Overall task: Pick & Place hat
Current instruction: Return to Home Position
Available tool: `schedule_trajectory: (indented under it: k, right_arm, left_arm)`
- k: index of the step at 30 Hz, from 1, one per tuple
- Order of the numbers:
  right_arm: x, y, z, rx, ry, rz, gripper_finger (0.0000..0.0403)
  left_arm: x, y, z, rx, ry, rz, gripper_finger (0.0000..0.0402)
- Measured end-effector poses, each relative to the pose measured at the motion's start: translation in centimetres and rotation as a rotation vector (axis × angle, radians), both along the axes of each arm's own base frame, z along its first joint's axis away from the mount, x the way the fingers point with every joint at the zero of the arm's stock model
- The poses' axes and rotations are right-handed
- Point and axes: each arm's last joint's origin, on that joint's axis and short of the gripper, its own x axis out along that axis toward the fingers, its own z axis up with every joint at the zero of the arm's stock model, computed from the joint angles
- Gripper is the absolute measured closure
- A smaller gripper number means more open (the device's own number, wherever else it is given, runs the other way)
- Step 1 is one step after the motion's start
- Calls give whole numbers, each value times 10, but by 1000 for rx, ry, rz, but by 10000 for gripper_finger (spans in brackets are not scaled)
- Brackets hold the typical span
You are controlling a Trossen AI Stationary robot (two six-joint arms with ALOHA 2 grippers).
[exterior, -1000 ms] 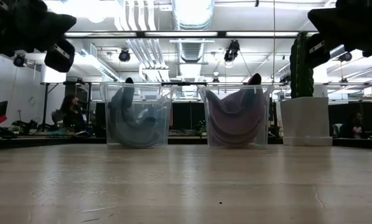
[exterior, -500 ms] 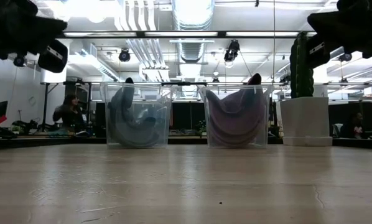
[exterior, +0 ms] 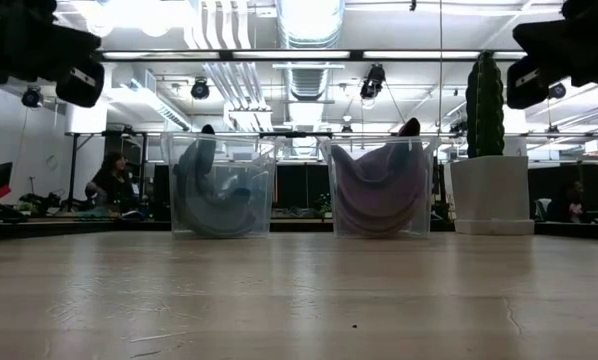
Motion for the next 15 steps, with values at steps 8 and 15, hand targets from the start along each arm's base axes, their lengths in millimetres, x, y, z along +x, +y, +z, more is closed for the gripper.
schedule_trajectory:
  k: [8, 15]
  right_arm:
    - [-1, -2, -4, -27, 42, -55, 394]
    - [-2, -3, -5, -41, 39, -107, 394]
  left_arm:
    - [4, -1, -7, -29, -53, 7, 401]
    - [10, -2, -25, -44, -55, 6, 401]
